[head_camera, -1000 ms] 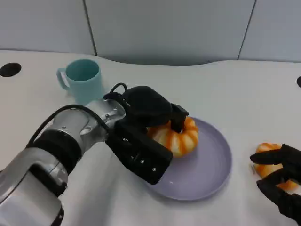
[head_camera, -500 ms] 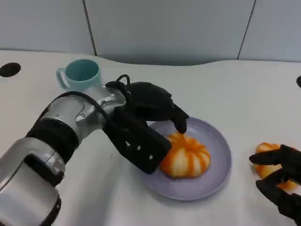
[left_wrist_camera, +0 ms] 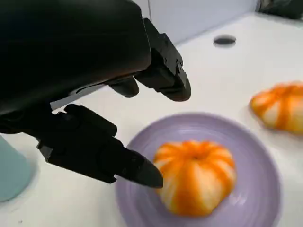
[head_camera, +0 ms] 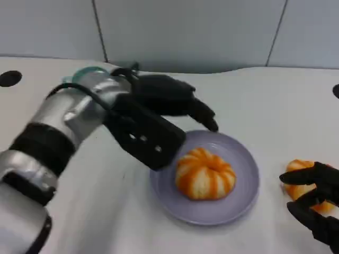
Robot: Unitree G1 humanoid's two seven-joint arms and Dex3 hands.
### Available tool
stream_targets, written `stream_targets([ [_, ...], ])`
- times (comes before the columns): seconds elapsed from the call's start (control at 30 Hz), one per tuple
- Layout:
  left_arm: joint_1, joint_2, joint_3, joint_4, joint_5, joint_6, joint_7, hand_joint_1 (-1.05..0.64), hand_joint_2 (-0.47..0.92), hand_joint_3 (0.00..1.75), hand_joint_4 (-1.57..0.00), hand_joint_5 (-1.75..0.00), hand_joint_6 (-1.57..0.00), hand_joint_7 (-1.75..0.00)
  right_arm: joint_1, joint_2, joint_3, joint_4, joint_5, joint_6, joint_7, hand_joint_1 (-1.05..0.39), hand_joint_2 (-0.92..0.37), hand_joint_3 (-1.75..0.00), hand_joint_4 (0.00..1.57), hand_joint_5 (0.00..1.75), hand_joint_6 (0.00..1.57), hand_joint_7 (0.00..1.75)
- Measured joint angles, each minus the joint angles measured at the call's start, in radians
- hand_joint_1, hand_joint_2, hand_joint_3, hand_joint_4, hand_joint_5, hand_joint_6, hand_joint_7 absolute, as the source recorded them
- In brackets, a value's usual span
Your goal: Grasp the bread from the table and place it into the plate.
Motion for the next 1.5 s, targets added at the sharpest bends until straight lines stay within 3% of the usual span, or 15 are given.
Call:
stream_targets([
  [0.13, 0.059, 0.042, 0.138, 0.0, -0.227, 0.024, -0.103, -0.51, 0.82, 0.0, 0.0, -1.08, -0.56, -0.11, -0.001, 0.0, -0.001, 0.001, 0.003, -0.001, 0.001, -0.27, -0.92, -0.24, 0.69, 1.09, 0.69, 0.66],
  [0.23, 0.131, 0.058, 0.207, 0.015, -0.328, 0.082, -0.162, -0.5, 0.82, 0.0, 0.0, -1.11, -0.56, -0.11, 0.0, 0.0, -0.001, 0.001, 0.004, -0.002, 0.001, -0.27, -0.92, -0.24, 0.69, 1.09, 0.7, 0.65],
  [0.27, 0.145, 0.06, 0.215, 0.019, -0.337, 0.092, -0.173, -0.51, 0.85, 0.01, 0.0, -1.23, -0.54, -0.11, 0.001, 0.0, -0.001, 0.001, 0.004, -0.002, 0.001, -0.27, -0.92, -0.24, 0.69, 1.09, 0.7, 0.65],
  [0.33, 0.192, 0.064, 0.261, -0.007, -0.389, 0.109, -0.183, -0.52, 0.87, 0.01, 0.0, -1.3, -0.53, -0.11, -0.004, 0.002, 0.001, 0.001, 0.006, -0.002, 0.002, -0.27, -0.92, -0.24, 0.69, 1.1, 0.7, 0.66],
  [0.63, 0.483, 0.099, 0.427, -0.266, -0.538, 0.301, -0.159, -0.48, 0.91, 0.0, -0.16, -1.19, -0.56, -0.17, -0.005, 0.001, -0.002, 0.018, 0.011, -0.022, 0.001, -0.26, -0.92, -0.24, 0.7, 1.12, 0.71, 0.66],
  [0.67, 0.496, 0.099, 0.43, -0.283, -0.538, 0.319, -0.157, -0.47, 0.91, 0.02, -0.22, -1.23, -0.61, -0.21, -0.005, 0.001, -0.002, 0.018, 0.011, -0.025, 0.001, -0.27, -0.92, -0.24, 0.69, 1.12, 0.7, 0.66],
  [0.73, 0.525, 0.099, 0.449, -0.348, -0.544, 0.365, -0.135, -0.46, 0.92, 0.08, -0.39, -1.4, -0.53, -0.76, -0.009, 0.002, 0.001, 0.019, 0.012, -0.026, 0.003, -0.27, -0.92, -0.24, 0.68, 1.11, 0.7, 0.65],
  [0.83, 0.703, 0.061, 0.522, -0.536, -0.594, 0.492, -0.009, -0.46, 0.92, 0.09, -0.43, -1.44, -0.49, -0.94, 0.002, 0.003, -0.003, 0.019, 0.017, -0.024, 0.004, -0.27, -0.92, -0.24, 0.67, 1.11, 0.7, 0.65],
  [0.87, 0.756, 0.051, 0.53, -0.569, -0.597, 0.533, 0.014, -0.46, 0.92, 0.09, -0.44, -1.56, -0.46, -1.15, 0.007, 0.003, -0.006, 0.019, 0.019, -0.022, 0.004, -0.27, -0.92, -0.24, 0.68, 1.11, 0.7, 0.65],
  [0.97, 0.874, 0.039, 0.547, -0.635, -0.588, 0.654, 0.094, -0.43, 0.92, 0.06, -0.45, -1.7, -0.41, -1.43, 0.005, 0.002, -0.006, 0.018, 0.015, -0.018, 0.004, -0.27, -0.92, -0.24, 0.69, 1.12, 0.7, 0.65],
  [1.13, 0.937, 0.005, 0.564, -0.673, -0.579, 0.775, 0.196, -0.35, 0.92, 0.04, -0.51, -1.74, -0.34, -1.69, -0.007, 0.001, -0.006, 0.019, 0.011, -0.023, 0.004, -0.27, -0.92, -0.24, 0.69, 1.12, 0.7, 0.66],
  [1.23, 0.944, -0.013, 0.565, -0.685, -0.588, 0.857, 0.211, -0.33, 0.92, 0.04, -0.53, -1.75, -0.33, -1.74, -0.005, 0.0, -0.008, 0.022, 0.011, -0.026, 0.004, -0.27, -0.92, -0.25, 0.69, 1.13, 0.7, 0.66],
  [1.3, 0.957, -0.017, 0.564, -0.689, -0.588, 0.888, 0.211, -0.35, 0.92, 0.05, -0.65, -1.75, -0.46, -1.75, -0.003, 0.0, -0.01, 0.023, 0.011, -0.026, 0.004, -0.26, -0.92, -0.24, 0.68, 1.12, 0.7, 0.66],
  [1.5, 1.005, -0.006, 0.562, -0.752, -0.58, 0.998, 0.212, -0.37, 0.9, 0.03, -0.78, -1.75, -0.57, -1.75, -0.003, 0.0, -0.011, 0.023, 0.012, -0.026, 0.004, -0.26, -0.92, -0.24, 0.69, 1.13, 0.7, 0.66],
])
